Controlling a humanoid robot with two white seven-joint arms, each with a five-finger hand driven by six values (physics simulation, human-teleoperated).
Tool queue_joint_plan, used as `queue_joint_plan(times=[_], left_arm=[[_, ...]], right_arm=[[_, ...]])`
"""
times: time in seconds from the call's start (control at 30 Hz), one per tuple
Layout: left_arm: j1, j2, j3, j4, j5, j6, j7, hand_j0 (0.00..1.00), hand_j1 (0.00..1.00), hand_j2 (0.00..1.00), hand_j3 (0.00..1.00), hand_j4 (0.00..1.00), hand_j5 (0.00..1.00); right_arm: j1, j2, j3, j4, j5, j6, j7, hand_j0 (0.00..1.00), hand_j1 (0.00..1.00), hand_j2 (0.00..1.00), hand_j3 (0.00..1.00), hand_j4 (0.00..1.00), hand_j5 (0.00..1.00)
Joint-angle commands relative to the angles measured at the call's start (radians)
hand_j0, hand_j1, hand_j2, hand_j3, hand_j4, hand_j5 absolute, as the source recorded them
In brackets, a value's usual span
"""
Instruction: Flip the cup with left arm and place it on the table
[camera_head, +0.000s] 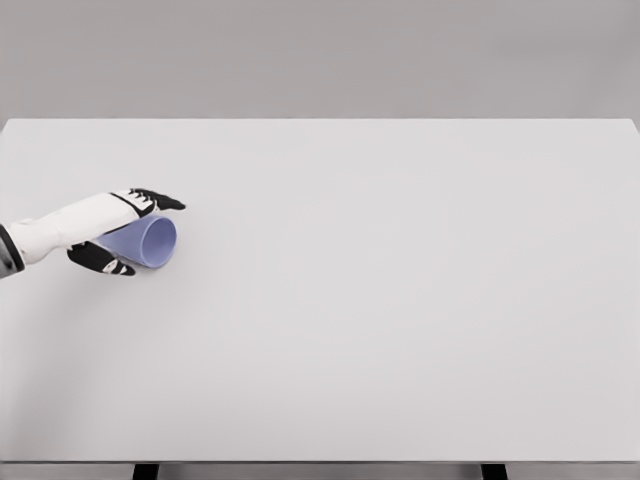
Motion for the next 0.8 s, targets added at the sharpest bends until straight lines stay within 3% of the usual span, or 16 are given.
queue_joint_plan(times=[0.0,0.7,0.77], left_arm=[[0.000,0.001,0.000,0.007,0.007,0.001,0.000,1.00,1.00,1.00,1.00,1.00,1.00],[-0.005,-0.011,-0.008,0.027,-0.002,0.001,-0.013,1.00,1.00,1.00,1.00,1.00,1.00],[-0.031,-0.023,-0.034,0.048,-0.002,0.001,-0.013,1.00,1.00,1.00,1.00,1.00,1.00]], right_arm=[[0.002,0.000,0.000,0.000,-0.001,0.000,0.000,1.00,1.00,1.00,1.00,1.00,1.00],[0.002,0.000,0.000,0.000,-0.001,0.000,0.000,1.00,1.00,1.00,1.00,1.00,1.00],[0.000,0.000,0.000,0.000,-0.001,0.000,0.000,1.00,1.00,1.00,1.00,1.00,1.00]])
